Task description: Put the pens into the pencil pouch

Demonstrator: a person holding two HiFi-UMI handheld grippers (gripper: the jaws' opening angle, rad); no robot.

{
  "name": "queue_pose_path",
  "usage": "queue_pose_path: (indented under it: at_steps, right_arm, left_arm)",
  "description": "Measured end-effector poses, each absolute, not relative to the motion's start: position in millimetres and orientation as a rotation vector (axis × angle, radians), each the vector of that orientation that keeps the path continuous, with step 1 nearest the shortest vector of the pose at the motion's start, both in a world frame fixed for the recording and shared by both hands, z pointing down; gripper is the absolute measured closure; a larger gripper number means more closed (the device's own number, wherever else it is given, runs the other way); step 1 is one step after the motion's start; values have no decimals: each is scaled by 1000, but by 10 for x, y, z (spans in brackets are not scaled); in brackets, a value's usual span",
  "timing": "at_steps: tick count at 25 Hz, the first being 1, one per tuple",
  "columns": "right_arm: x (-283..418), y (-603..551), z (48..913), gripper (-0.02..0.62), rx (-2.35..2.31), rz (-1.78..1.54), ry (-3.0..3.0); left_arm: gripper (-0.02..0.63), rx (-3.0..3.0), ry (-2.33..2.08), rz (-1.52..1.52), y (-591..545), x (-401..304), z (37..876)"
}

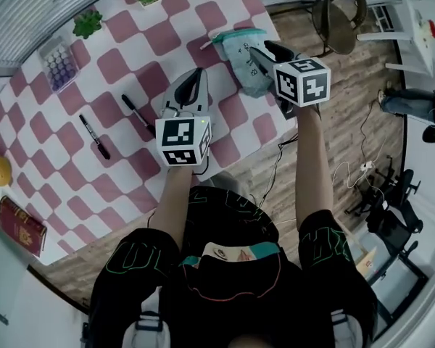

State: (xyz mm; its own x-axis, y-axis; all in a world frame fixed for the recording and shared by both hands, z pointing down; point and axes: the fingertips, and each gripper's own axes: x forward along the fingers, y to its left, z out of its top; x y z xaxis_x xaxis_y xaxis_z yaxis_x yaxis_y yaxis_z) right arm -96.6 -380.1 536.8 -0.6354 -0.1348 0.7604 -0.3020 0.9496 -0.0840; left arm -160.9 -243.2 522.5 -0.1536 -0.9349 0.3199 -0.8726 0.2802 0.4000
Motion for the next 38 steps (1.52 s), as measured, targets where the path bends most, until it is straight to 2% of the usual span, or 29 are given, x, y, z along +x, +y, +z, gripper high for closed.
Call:
queue_pose_path:
  at_steps: [3,10,23,24,27,29,31,38]
  right_arm:
    - [-1057,-3845,5517,437,283,282,-2205]
    - [-1187,-4013,5800,393,298,307,-2091]
    - [-1218,-4048,6084,391,280,294,-1972]
    - [-1223,-4046,6084,397,275,294,-1969]
    - [-1228,-4038,6074,512,277,291,-1973]
    - [-1212,-4028,6074,561,283,284,-1979]
    - [-1198,-4021,6071,581,282,281,-1987]
    - [-1130,-3920,5797,588,265,299,-2117]
  left_arm:
    - [611,1611,-2044,-175,-2444,-1625,5257]
    - [611,1566,-2054,-182,-2418,-1695,5330]
    - [611,1455,-2139,-165,-2315,-1781,5333]
    - [611,1449,-2146,-163,-2307,-1776,5329]
    - [611,1437,-2165,-159,-2281,-1749,5308]
    - [611,1429,-2173,-163,-2248,-1719,5289]
    - [611,1420,-2187,-163,-2210,-1700,5259]
    - [611,1379,-2256,-163,-2047,-1658,5125]
